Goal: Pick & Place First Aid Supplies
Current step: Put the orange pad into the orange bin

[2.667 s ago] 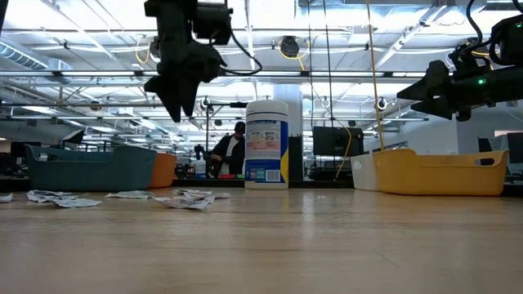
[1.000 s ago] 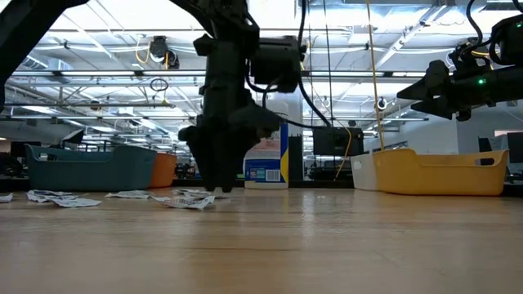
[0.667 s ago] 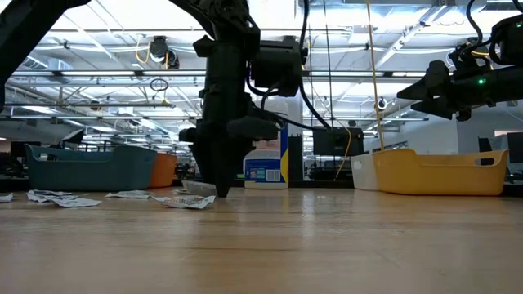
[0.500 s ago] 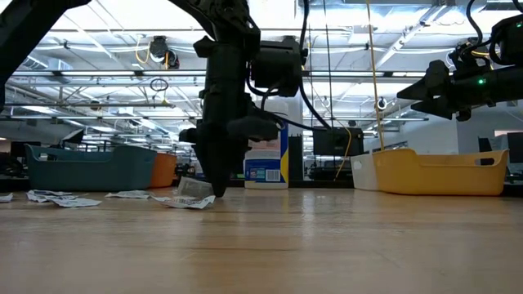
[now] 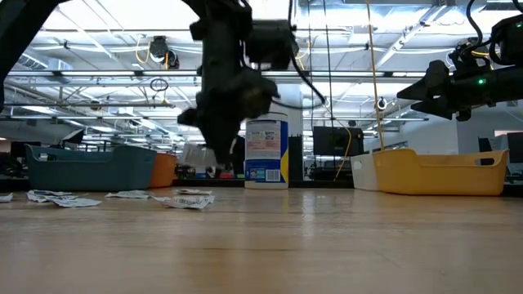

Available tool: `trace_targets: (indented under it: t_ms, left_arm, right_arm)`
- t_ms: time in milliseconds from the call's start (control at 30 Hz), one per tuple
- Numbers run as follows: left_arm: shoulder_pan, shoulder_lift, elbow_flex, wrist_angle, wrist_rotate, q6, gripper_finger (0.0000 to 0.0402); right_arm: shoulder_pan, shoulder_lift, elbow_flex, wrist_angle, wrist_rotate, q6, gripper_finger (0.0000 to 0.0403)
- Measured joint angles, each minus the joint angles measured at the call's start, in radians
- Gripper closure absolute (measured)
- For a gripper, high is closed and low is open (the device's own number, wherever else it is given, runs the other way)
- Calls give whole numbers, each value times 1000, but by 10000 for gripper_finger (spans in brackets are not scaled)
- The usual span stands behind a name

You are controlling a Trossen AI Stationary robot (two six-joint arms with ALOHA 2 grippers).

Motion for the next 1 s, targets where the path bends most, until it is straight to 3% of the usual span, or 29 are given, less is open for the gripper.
trace_targets:
  t_ms: [400,533,1000]
  left_arm:
    - [44,-237,2,-59,-1,55,400]
    - [75,-286,2,-116,-50,74,400]
    - [519,-303,2,-241,-53,254,401]
  right_arm:
    - [0,0,0,0,0,0,66]
    - [0,0,0,2,0,0,66]
    - [0,0,0,0,-1,0,66]
